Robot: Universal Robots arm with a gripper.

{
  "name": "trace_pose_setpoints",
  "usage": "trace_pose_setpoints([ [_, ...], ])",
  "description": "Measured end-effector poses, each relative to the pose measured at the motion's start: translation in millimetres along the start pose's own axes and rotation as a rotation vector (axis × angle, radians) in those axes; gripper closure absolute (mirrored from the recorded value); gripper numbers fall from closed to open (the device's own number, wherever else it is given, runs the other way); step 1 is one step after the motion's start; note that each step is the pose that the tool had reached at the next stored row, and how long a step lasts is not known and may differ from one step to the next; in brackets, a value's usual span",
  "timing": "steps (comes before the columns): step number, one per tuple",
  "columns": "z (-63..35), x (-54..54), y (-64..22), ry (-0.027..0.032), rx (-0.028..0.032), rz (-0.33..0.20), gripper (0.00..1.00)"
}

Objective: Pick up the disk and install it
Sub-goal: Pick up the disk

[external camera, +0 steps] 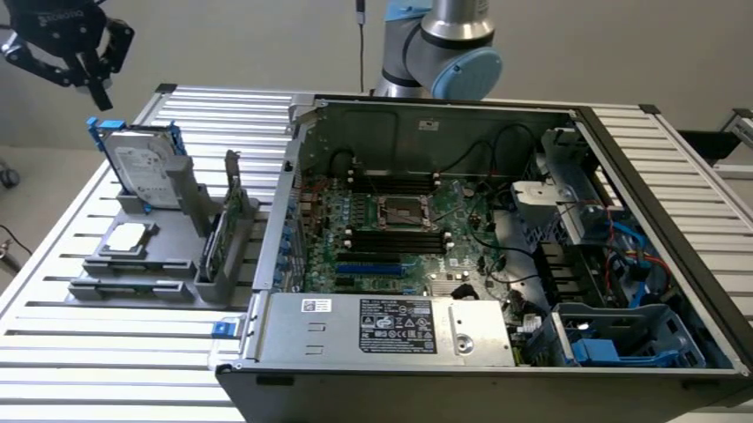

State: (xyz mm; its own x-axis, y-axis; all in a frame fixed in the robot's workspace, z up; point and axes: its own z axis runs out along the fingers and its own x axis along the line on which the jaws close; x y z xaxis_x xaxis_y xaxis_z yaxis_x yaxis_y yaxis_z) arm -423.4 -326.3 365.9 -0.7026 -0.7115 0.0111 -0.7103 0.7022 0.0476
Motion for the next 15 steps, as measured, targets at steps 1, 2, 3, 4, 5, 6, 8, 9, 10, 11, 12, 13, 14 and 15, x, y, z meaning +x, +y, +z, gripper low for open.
trace_pose_setpoints([
  [1,0.1,0.0,0.0,0.0008,0.0002,-0.018,0.89],
  [2,0.2,0.0,0.0,0.0017,0.0004,-0.036,0.89],
  [3,0.3,0.0,0.0,0.0026,0.0006,-0.056,0.89],
  [4,0.5,0.0,0.0,0.0035,0.0008,-0.073,0.89],
  [5,0.6,0.0,0.0,0.0044,0.001,-0.092,0.89],
  [6,0.7,0.0,0.0,0.0053,0.0012,-0.109,0.89],
  [8,0.9,0.0,0.0,0.0069,0.0016,-0.145,0.89],
  [9,1.0,0.0,-0.1,0.0077,0.0018,-0.163,0.89],
  [10,1.1,0.0,-0.1,0.0086,0.002,-0.181,0.89],
  [11,1.2,0.0,-0.1,0.0096,0.0022,-0.201,0.89],
  [12,1.4,0.0,-0.1,0.0104,0.0024,-0.219,0.89],
  [13,1.5,0.0,-0.1,0.0113,0.0026,-0.237,0.89],
  [14,1.6,0.0,-0.1,0.0121,0.0028,-0.255,0.89],
  [15,1.7,0.0,-0.1,0.013,0.003,-0.273,0.89],
])
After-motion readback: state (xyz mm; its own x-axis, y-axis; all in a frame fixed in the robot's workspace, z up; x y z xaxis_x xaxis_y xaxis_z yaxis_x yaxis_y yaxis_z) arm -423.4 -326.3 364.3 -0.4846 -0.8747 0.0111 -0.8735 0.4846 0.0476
